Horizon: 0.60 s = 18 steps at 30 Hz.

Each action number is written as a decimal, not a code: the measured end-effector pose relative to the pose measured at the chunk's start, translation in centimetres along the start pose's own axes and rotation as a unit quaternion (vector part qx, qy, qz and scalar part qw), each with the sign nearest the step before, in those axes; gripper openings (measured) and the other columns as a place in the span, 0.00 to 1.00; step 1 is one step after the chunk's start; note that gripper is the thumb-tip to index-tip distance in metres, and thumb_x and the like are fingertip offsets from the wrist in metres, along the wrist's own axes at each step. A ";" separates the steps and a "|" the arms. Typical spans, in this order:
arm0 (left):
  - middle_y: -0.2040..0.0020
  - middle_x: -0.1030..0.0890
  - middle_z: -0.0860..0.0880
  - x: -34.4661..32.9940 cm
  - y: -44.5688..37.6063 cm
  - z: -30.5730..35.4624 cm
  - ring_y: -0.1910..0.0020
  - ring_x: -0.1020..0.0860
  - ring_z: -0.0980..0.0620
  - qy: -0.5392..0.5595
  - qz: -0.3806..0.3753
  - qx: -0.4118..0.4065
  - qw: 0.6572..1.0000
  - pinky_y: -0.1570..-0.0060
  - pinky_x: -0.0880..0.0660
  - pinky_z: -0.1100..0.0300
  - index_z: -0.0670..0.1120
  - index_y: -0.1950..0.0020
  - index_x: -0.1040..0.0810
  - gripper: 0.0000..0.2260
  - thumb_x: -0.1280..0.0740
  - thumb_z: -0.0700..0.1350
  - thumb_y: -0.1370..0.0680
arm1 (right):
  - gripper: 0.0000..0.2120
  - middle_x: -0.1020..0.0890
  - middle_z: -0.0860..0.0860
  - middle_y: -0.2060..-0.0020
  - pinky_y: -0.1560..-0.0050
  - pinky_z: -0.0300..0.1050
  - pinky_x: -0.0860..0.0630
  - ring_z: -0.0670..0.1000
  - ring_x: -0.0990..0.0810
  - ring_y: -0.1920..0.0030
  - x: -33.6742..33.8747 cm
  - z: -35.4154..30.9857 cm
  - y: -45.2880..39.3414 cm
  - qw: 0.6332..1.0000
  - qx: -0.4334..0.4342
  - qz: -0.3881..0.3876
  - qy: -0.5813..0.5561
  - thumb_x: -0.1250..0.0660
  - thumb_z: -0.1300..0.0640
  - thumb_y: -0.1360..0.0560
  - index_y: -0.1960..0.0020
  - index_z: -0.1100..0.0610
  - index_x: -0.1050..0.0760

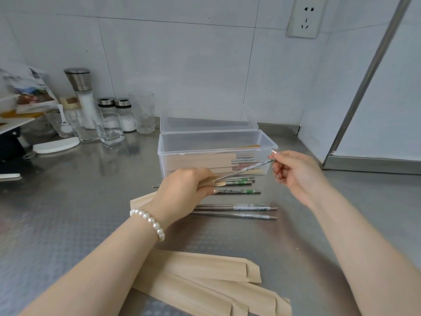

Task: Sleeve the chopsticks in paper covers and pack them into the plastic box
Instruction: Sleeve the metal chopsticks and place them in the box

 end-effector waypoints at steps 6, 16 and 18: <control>0.63 0.21 0.57 0.1 -0.1 0.1 0.63 0.26 0.61 0.092 -0.003 0.050 0.994 0.56 0.29 0.60 0.50 0.52 0.21 0.11 0.29 0.53 0.30 | 0.08 0.26 0.47 0.81 0.73 0.34 0.35 0.46 0.32 0.75 0.9 -0.4 0.1 0.999 0.011 0.040 0.019 0.36 0.63 0.25 0.62 0.59 0.24; 0.66 0.22 0.51 0.8 -0.2 -0.4 0.61 0.25 0.49 0.086 0.016 0.070 0.994 0.61 0.31 0.60 0.47 0.58 0.22 0.07 0.37 0.43 0.23 | 0.10 0.26 0.49 0.80 0.74 0.34 0.34 0.44 0.31 0.77 -0.4 -0.5 0.3 0.997 0.016 -0.044 0.058 0.34 0.62 0.27 0.66 0.60 0.25; 0.67 0.21 0.51 0.8 -0.1 -0.2 0.61 0.23 0.48 0.089 0.014 0.070 0.993 0.60 0.28 0.59 0.49 0.59 0.23 0.07 0.37 0.43 0.23 | 0.08 0.26 0.50 0.80 0.74 0.33 0.32 0.45 0.30 0.76 -1.4 -0.1 0.7 0.992 0.001 -0.095 0.080 0.33 0.64 0.29 0.66 0.61 0.24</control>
Point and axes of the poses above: each hand's wrist, its own y-axis away from the middle knuckle, its own x-axis out of the back of the hand, z = x × y, the point moved 7 cm from there along -y, towards the middle knuckle
